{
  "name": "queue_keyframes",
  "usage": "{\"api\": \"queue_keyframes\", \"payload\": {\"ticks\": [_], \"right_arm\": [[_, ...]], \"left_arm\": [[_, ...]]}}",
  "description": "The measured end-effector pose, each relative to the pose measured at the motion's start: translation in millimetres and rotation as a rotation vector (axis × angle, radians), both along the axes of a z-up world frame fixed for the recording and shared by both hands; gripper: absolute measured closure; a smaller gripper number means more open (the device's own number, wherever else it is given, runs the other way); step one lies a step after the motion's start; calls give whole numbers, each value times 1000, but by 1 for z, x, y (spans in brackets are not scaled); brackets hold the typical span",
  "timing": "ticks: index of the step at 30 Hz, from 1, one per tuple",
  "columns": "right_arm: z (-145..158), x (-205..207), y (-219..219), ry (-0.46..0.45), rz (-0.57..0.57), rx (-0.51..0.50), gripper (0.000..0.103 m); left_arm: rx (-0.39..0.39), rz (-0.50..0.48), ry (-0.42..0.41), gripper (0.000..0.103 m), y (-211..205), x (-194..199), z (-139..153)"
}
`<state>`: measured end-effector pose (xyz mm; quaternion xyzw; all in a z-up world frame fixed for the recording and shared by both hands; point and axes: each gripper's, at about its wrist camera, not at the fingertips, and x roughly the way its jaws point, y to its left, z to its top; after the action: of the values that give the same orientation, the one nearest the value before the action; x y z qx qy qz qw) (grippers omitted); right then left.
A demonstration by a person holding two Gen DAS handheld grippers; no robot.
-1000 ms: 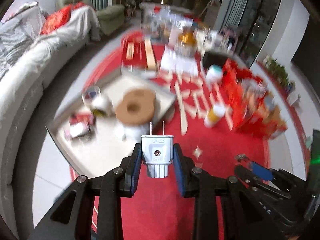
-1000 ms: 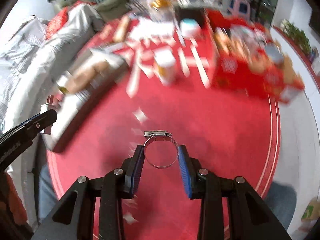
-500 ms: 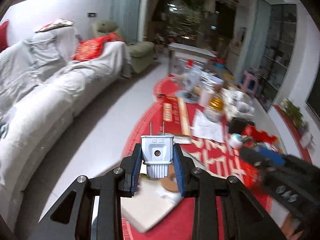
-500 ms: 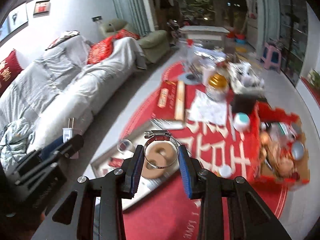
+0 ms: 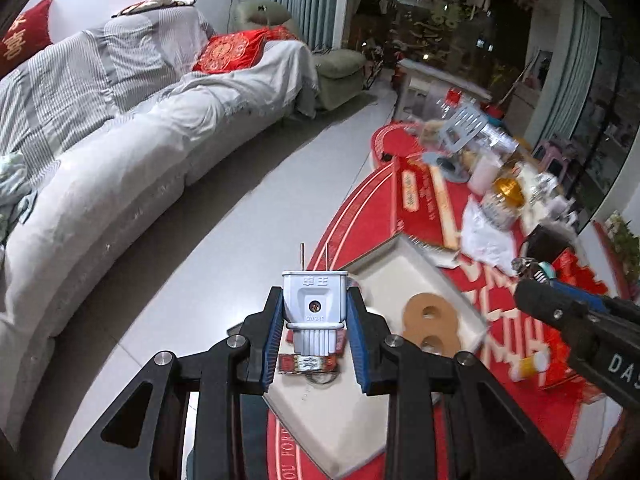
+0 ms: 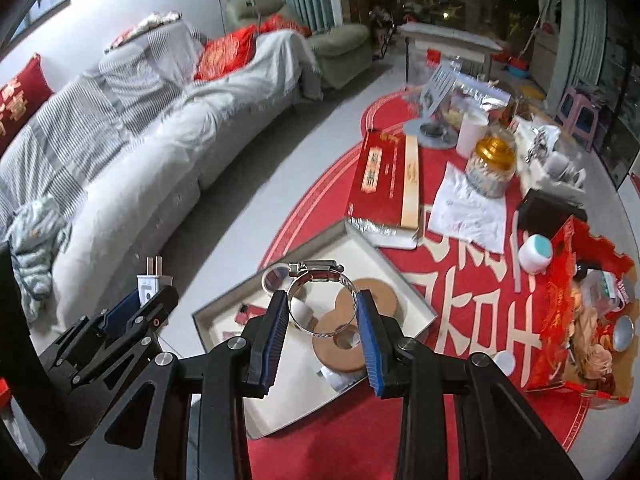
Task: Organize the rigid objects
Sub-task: 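Carry the white plug with the left tool while the right tool carries the hose clamp to the tray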
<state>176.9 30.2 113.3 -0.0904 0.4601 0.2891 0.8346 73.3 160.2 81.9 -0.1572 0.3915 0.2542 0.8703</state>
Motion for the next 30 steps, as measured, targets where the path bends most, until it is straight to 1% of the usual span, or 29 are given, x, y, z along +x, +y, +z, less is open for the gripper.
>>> {"api": "queue_keyframes", "payload": {"ticks": [4,9,15,30], "right_arm": [[-29,6,9,42,1,-46,67],[-58,13,12,91,-5,-95,67],[-76,22,16,127,-13,-121,67],[-92,35,22,147,-20,-140,67]], "left_arm": [[-44,10,64,70,5,6,-35],[-57,8,108,70,7,12,-55],[-69,8,127,70,9,16,-65],[-80,9,152,70,13,25,-75]]}}
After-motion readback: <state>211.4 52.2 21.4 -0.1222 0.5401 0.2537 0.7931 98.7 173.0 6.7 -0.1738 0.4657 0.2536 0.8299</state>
